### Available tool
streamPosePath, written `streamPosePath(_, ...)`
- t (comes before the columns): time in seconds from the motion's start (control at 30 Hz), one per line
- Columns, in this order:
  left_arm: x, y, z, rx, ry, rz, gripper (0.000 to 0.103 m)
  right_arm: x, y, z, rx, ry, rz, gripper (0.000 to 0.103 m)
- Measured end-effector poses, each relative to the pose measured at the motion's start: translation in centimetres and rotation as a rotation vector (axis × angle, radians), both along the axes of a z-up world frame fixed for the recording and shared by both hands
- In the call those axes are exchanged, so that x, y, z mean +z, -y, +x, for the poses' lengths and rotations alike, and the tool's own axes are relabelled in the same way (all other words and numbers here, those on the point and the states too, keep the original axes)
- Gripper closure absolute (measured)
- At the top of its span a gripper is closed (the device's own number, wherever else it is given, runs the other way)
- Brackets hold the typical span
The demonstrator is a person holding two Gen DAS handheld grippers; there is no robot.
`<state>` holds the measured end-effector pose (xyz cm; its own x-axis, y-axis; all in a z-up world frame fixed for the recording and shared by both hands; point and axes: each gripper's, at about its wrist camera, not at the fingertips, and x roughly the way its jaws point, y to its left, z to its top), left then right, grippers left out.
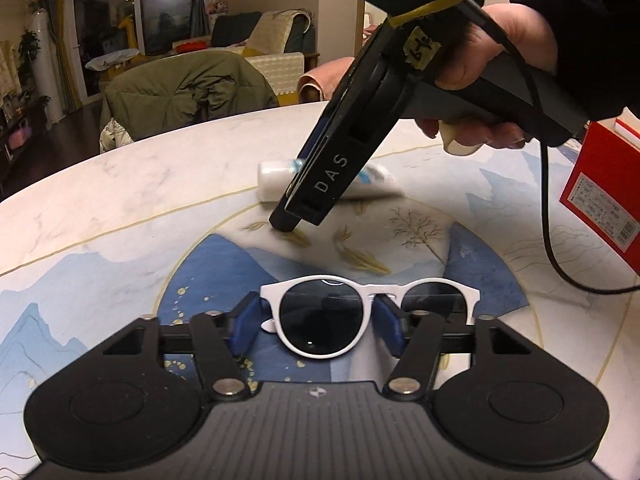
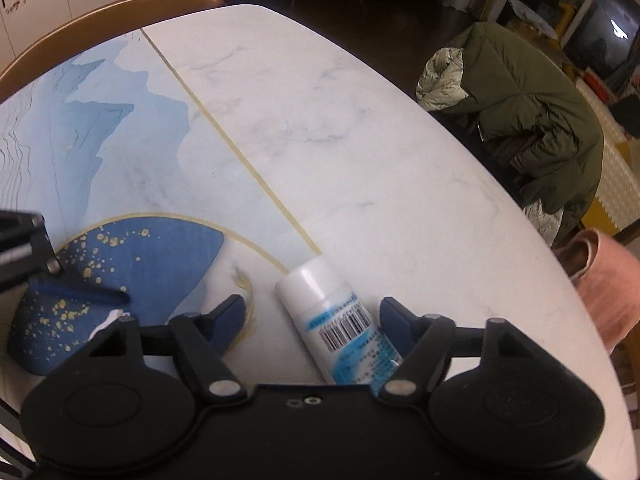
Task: Organize rigid objects
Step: 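Grasp the white sunglasses with the left tool while the right tool grasps the toothpaste tube, then carry the sunglasses and toothpaste into the shoebox and open both tools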
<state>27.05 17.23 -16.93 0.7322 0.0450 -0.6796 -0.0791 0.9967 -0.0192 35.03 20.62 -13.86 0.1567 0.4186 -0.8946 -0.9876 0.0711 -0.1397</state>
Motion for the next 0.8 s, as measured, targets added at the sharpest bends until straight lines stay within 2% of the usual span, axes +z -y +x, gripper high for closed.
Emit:
streamPosePath(0.07, 0.0, 0.1, 0.0, -0.001, -0.001, 0.0, 0.046, 0.2, 0.4, 0.0, -0.013, -0.027, 0.004, 0.054)
streamPosePath(0.13, 0.0, 0.1, 0.1, 0.001, -0.002, 0.001, 0.046, 0.2, 0.7, -0.2, -0.029, -0.055, 0.01, 0.065)
streamPosePath(0.4, 0.3, 0.4, -1.0, 0.034, -0.011, -0.027, 0.046, 0.5, 3.6, -2.9, -0.123, -0.037, 0.025, 0.066)
streamPosePath(0.6, 1.0, 0.7, -2.4, 0.055, -0.012, -0.065, 0.046, 1.4, 7.0, -4.1, -0.252, -0.06, 0.035, 0.066)
streamPosePath(0.8, 2.4, 1.6, -4.0, 0.076, -0.008, -0.094, 0.046, 3.6, 11.9, -5.5, -0.376, -0.11, 0.088, 0.066)
